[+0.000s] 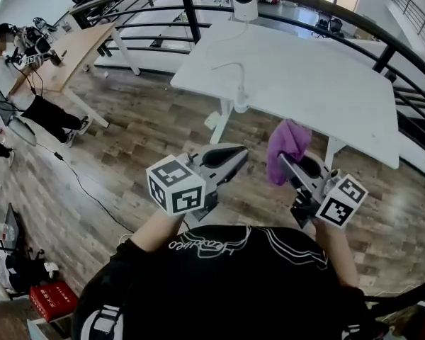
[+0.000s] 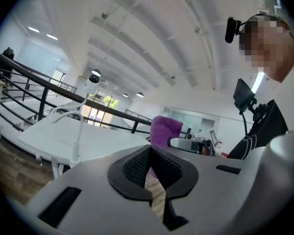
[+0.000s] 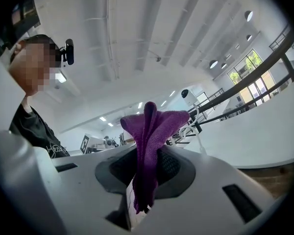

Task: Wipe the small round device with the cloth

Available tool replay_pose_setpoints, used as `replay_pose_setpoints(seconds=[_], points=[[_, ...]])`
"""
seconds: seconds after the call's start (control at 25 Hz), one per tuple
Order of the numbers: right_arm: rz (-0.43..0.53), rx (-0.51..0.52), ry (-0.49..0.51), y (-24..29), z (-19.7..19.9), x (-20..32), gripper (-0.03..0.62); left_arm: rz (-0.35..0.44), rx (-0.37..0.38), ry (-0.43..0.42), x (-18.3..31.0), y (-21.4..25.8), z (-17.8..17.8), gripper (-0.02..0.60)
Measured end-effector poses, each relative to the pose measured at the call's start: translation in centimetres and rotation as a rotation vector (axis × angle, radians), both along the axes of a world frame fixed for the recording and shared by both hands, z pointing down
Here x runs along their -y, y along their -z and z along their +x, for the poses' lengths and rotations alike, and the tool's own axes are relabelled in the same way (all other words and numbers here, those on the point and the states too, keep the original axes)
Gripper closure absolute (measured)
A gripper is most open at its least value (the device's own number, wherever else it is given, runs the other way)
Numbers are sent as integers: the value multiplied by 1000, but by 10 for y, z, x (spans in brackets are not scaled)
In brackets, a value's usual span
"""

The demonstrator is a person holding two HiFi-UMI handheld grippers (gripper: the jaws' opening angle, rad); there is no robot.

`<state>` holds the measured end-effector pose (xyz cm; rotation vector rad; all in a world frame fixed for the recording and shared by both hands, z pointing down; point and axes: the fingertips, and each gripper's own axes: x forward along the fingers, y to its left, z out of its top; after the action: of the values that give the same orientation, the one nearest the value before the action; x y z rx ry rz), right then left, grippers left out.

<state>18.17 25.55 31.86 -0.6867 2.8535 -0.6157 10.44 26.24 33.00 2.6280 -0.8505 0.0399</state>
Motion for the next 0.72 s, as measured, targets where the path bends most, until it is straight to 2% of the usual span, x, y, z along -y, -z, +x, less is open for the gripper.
replay_pose_setpoints(seconds=[0.24,0.48,0.72], points=[[3,-7,-20,-3,-11,46,528,12,-13,5,48,-4,-22,574],[1,3,-15,-9,-10,86,528,28,-12,25,85,-8,-30,574],[7,32,12,-4,-8,156,528,38,-2,78,150,1,-37,574]])
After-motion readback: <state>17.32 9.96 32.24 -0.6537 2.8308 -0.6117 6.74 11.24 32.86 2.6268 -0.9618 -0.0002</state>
